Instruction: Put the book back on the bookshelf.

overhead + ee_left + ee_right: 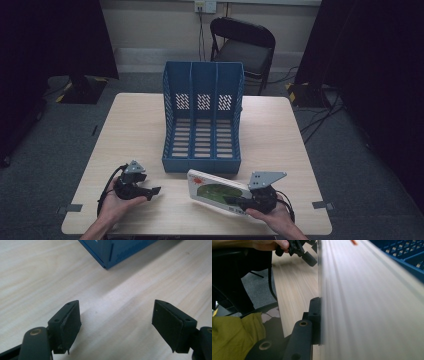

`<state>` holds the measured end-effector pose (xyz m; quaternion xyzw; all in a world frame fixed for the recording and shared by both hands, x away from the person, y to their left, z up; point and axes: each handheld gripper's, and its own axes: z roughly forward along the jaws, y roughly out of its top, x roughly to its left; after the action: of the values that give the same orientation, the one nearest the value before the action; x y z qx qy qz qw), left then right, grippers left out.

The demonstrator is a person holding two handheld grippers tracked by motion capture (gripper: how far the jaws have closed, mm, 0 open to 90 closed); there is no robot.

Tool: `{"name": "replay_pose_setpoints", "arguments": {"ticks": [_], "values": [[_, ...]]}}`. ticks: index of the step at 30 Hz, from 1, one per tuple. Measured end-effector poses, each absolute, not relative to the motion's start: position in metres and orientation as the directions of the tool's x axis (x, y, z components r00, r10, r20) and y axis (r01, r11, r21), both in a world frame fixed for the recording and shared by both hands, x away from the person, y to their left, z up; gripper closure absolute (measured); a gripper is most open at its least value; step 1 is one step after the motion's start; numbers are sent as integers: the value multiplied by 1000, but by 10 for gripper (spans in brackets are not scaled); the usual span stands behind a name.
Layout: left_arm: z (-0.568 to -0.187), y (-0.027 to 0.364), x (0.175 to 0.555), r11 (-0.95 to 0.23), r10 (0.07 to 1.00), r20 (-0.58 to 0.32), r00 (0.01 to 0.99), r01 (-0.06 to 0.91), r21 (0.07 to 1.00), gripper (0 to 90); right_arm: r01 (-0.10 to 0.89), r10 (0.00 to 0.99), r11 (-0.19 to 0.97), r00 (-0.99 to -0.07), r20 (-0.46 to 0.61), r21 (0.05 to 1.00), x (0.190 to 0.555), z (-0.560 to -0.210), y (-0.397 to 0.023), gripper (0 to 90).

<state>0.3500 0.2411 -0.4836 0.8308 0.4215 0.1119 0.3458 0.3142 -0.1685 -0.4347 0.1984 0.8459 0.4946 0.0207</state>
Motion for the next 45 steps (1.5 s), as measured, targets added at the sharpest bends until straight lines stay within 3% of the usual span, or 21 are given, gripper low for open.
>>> {"name": "replay_pose_setpoints", "arguments": {"ticks": [12, 15, 20, 45], "values": [[-495, 257, 360, -387, 831, -51, 554, 641, 663, 190, 310, 370, 414, -916, 153, 856, 313, -424, -171, 765], [-501, 256, 361, -410, 821, -6, 571, 597, 689, 129, 313, 376, 413, -914, 153, 855, 313, -421, -172, 765], [-507, 260, 362, -373, 836, -11, 549, 582, 723, 35, 307, 387, 396, -911, 146, 865, 313, -414, -174, 765], [-507, 261, 363, -378, 832, -9, 555, 579, 722, 32, 279, 469, 309, -876, 110, 909, 330, -373, -181, 765]]}}
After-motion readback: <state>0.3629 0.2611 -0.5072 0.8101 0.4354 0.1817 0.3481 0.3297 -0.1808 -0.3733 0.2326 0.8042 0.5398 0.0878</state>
